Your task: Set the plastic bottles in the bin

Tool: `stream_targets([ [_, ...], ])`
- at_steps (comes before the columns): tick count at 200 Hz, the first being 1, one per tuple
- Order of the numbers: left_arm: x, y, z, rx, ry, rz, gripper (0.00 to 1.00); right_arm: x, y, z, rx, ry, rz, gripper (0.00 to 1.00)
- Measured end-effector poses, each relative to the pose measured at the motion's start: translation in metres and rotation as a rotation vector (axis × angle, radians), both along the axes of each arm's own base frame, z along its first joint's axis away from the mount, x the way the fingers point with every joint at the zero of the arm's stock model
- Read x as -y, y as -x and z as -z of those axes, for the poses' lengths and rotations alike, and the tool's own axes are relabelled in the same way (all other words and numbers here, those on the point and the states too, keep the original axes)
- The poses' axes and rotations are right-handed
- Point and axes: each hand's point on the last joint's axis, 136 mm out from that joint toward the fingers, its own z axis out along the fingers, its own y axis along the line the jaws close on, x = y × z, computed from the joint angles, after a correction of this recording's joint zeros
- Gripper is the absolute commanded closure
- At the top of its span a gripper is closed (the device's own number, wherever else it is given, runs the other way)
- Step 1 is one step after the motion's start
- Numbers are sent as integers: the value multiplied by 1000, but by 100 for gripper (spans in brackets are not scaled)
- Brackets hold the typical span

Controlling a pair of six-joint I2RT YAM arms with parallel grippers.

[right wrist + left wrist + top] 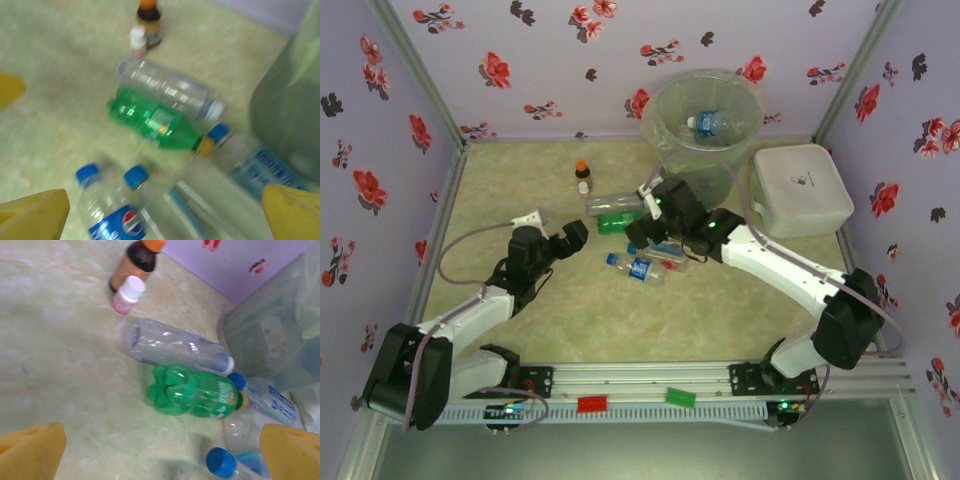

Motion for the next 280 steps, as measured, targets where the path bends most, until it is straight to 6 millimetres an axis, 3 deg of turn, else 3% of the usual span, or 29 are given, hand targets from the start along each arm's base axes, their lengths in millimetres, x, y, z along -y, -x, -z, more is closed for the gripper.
stream_targets([
  [41, -25, 1, 18, -58, 31, -101, 0, -31, 40, 64, -192, 133, -122, 1],
  [81, -29, 2, 7, -30, 53, -119, 0, -36, 53, 105, -289, 313, -183, 2],
  [138, -34, 6, 2, -13, 52, -136, 0, -29, 50, 125, -285, 500, -218, 8],
  [217, -35, 8, 5, -21, 48, -137, 0, -19, 59, 169, -295, 723, -287, 14],
  [280, -35, 8, 5, -22, 48, -137, 0, -20, 62, 181, -295, 771, -316, 37],
])
